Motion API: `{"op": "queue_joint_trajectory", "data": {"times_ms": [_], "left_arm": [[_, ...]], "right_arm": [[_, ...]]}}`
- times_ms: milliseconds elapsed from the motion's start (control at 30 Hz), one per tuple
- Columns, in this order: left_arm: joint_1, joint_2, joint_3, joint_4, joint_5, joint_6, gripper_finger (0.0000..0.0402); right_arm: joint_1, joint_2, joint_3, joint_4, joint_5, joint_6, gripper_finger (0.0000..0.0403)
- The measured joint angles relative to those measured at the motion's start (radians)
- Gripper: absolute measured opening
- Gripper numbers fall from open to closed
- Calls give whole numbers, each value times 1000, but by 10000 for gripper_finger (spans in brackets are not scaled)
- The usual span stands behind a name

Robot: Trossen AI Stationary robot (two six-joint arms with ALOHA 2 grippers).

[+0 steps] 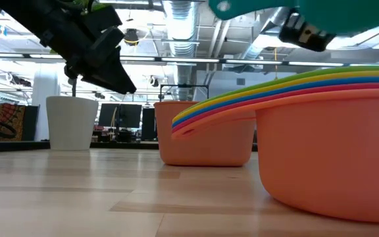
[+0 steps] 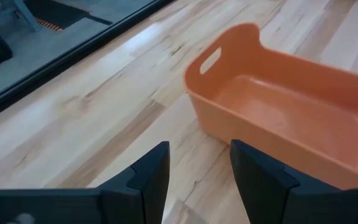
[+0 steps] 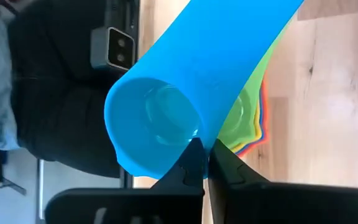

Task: Nest measuring cups in basket
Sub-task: Stack the light blue measuring cup on top of the green measuring cup

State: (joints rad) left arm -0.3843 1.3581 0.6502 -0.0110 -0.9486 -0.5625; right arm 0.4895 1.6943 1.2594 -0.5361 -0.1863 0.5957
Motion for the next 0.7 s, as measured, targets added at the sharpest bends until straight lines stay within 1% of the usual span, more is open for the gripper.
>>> {"op": "queue_joint_trajectory", "data": {"times_ms": [367,567,700], "left_arm": [[3,20,0,35,2,18,160],[3,19,0,28,7,19,160],[3,19,0,26,10,19,160]], "right_arm": [[-23,199,237,-291,2,-210,15],[-35,260,316,-336,-2,-297,14],[-39,261,326,-334,-59,-321,23]]}}
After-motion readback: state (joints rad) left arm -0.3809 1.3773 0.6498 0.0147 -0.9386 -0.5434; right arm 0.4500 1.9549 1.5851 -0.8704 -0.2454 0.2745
